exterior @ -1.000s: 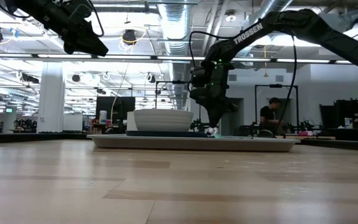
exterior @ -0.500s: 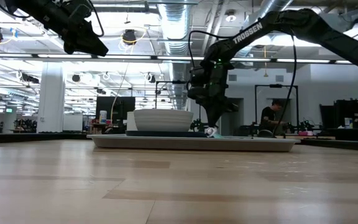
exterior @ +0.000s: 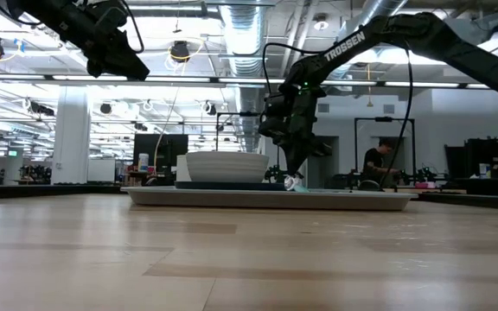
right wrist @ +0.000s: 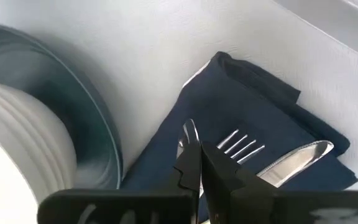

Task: Set up tray
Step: Adjust the blue spoon on top of the blue napkin on the gray tray, then return to Home Position

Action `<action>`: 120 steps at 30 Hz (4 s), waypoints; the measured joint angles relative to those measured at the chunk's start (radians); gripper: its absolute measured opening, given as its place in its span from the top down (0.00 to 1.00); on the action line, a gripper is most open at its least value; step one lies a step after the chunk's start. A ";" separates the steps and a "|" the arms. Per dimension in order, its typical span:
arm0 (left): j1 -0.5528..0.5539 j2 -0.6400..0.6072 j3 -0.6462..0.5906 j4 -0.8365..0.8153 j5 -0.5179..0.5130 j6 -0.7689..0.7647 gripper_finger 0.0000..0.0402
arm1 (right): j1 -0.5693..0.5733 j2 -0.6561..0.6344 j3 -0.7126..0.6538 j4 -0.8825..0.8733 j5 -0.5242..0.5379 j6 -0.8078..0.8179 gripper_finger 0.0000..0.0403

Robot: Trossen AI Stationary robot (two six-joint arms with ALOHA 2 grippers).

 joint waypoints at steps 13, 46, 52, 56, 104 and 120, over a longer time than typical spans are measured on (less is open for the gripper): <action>0.000 0.000 0.000 -0.024 0.000 -0.011 0.72 | 0.000 0.000 0.000 0.033 -0.023 0.076 1.00; -0.045 -0.039 -0.446 0.756 0.065 -0.108 0.72 | 0.240 -0.554 -0.287 0.508 0.184 -0.360 1.00; -0.046 -0.091 -0.571 0.887 0.108 -0.143 0.72 | 0.320 -0.844 -0.721 1.030 0.181 -0.412 1.00; -0.046 -0.124 -0.638 0.940 0.110 -0.161 0.72 | 0.340 -0.967 -1.053 1.427 0.181 -0.393 1.00; -0.046 -0.151 -0.653 0.726 -0.006 -0.247 0.72 | 0.692 -1.666 -2.048 1.608 0.394 -0.201 1.00; -0.046 -0.152 -0.653 0.769 -0.002 -0.291 0.72 | 0.697 -1.504 -2.048 1.589 0.398 -0.150 1.00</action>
